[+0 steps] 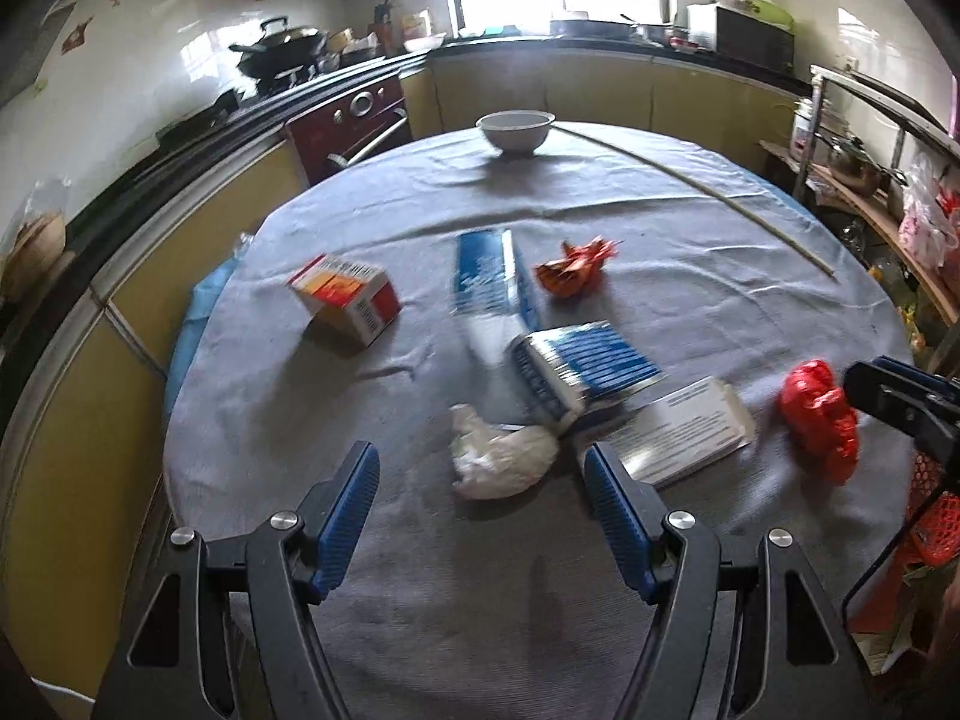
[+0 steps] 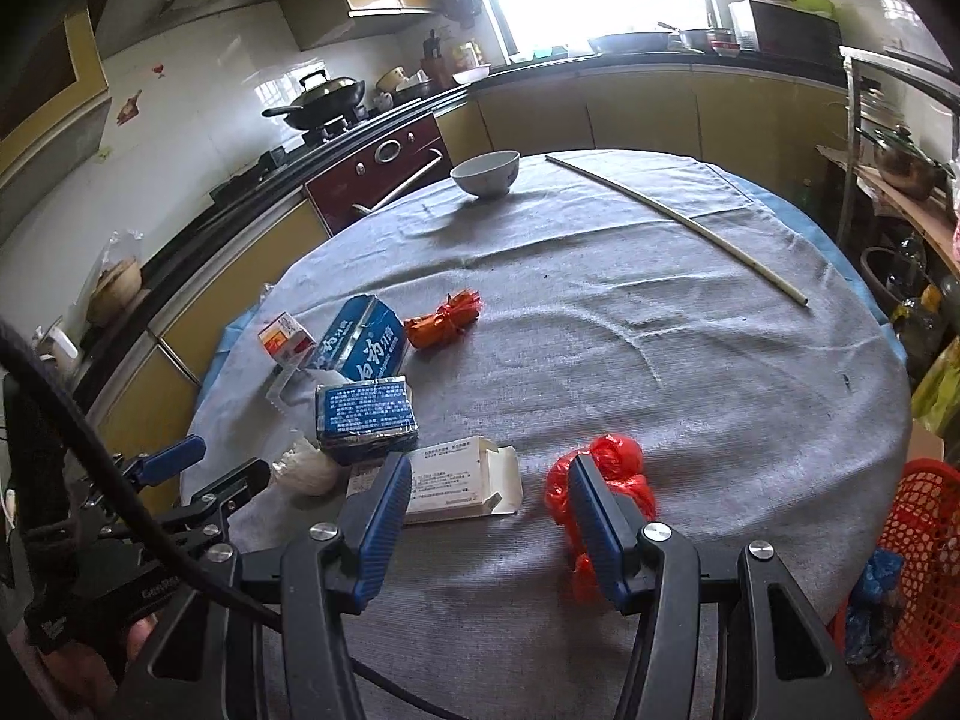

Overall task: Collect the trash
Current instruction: 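Grasp the red plastic bag with the right tool while the left tool grasps the white tissue, then carry the red bag toward the red basket with the right tool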

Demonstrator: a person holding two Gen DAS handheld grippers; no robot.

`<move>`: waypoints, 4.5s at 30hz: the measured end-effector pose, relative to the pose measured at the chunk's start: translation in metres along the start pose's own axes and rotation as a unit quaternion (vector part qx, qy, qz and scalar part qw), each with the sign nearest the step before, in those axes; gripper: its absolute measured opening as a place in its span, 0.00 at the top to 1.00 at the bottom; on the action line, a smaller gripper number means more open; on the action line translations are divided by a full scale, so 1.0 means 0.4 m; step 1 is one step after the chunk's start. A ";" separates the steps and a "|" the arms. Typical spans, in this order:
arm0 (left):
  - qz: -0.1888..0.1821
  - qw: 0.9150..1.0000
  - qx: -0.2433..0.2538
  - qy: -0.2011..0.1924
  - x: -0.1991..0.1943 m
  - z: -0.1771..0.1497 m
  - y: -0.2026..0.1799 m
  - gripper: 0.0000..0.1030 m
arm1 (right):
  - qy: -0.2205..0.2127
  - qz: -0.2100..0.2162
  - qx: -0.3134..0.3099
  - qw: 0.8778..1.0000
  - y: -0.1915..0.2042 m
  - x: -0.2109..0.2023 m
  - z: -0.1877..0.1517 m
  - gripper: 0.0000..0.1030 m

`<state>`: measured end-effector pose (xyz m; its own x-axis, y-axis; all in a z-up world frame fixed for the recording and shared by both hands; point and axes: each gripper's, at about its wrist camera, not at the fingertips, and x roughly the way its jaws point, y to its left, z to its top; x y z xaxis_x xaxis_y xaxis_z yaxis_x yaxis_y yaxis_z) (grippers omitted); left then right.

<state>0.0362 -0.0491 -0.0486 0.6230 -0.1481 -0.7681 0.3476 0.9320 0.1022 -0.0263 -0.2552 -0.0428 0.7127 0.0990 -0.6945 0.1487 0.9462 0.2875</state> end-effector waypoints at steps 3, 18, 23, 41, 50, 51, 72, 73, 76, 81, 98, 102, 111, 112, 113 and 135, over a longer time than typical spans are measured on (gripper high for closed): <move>0.005 1.000 -0.018 0.011 0.017 -0.006 0.041 0.30 | 0.010 -0.008 -0.004 1.000 -0.009 0.013 -0.006 0.44; -0.054 0.995 -0.066 0.058 0.091 0.008 0.118 0.30 | 0.051 -0.050 0.048 0.996 -0.128 0.094 -0.036 0.44; -0.078 0.991 -0.060 0.086 0.148 0.022 0.087 0.30 | 0.064 -0.031 0.059 0.996 -0.137 0.124 -0.050 0.44; -0.142 0.985 -0.052 0.080 0.185 0.017 0.040 0.59 | 0.066 -0.013 0.034 0.997 -0.107 0.148 -0.072 0.54; -0.107 0.990 -0.065 0.057 0.118 0.000 0.075 0.61 | 0.034 -0.003 0.016 0.999 -0.077 0.091 -0.065 0.54; -0.101 0.991 -0.066 0.049 0.101 0.001 0.078 0.61 | 0.032 -0.002 0.018 0.999 -0.076 0.088 -0.066 0.54; -0.116 0.992 0.031 -0.032 -0.110 0.020 -0.129 0.61 | -0.031 0.008 0.057 0.998 -0.144 -0.054 -0.083 0.54; -0.117 0.992 0.035 -0.032 -0.115 0.018 -0.140 0.61 | -0.034 0.007 0.060 0.998 -0.151 -0.061 -0.085 0.54; -0.123 0.991 0.047 -0.029 -0.123 0.014 -0.172 0.61 | -0.041 0.005 0.067 0.997 -0.170 -0.079 -0.088 0.54; -0.133 0.988 0.068 -0.026 -0.135 0.006 -0.225 0.61 | -0.056 -0.002 0.084 0.995 -0.206 -0.111 -0.094 0.54; -0.148 0.983 0.110 -0.016 -0.147 0.005 -0.333 0.61 | -0.084 -0.022 0.133 0.987 -0.320 -0.178 -0.106 0.54; -0.150 0.982 0.114 -0.019 -0.150 0.013 -0.348 0.61 | -0.090 -0.023 0.134 0.987 -0.326 -0.187 -0.103 0.54; -0.154 0.980 0.122 -0.021 -0.156 0.019 -0.376 0.61 | -0.096 -0.027 0.142 0.985 -0.342 -0.204 -0.104 0.54; -0.155 0.980 0.123 -0.022 -0.157 0.020 -0.378 0.61 | -0.097 -0.027 0.144 0.985 -0.344 -0.206 -0.104 0.54; -0.155 0.980 0.125 -0.024 -0.159 0.022 -0.382 0.61 | -0.097 -0.027 0.145 0.984 -0.347 -0.207 -0.104 0.54; -0.167 0.972 0.159 -0.040 -0.192 0.045 -0.459 0.60 | -0.117 -0.035 0.158 0.980 -0.378 -0.258 -0.103 0.54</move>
<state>-0.0628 -0.2147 0.0032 0.4861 -0.4631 -0.7411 0.7315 0.6796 0.0551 -0.1507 -0.3957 -0.0418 0.8257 -0.0712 -0.5596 0.3808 0.8023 0.4597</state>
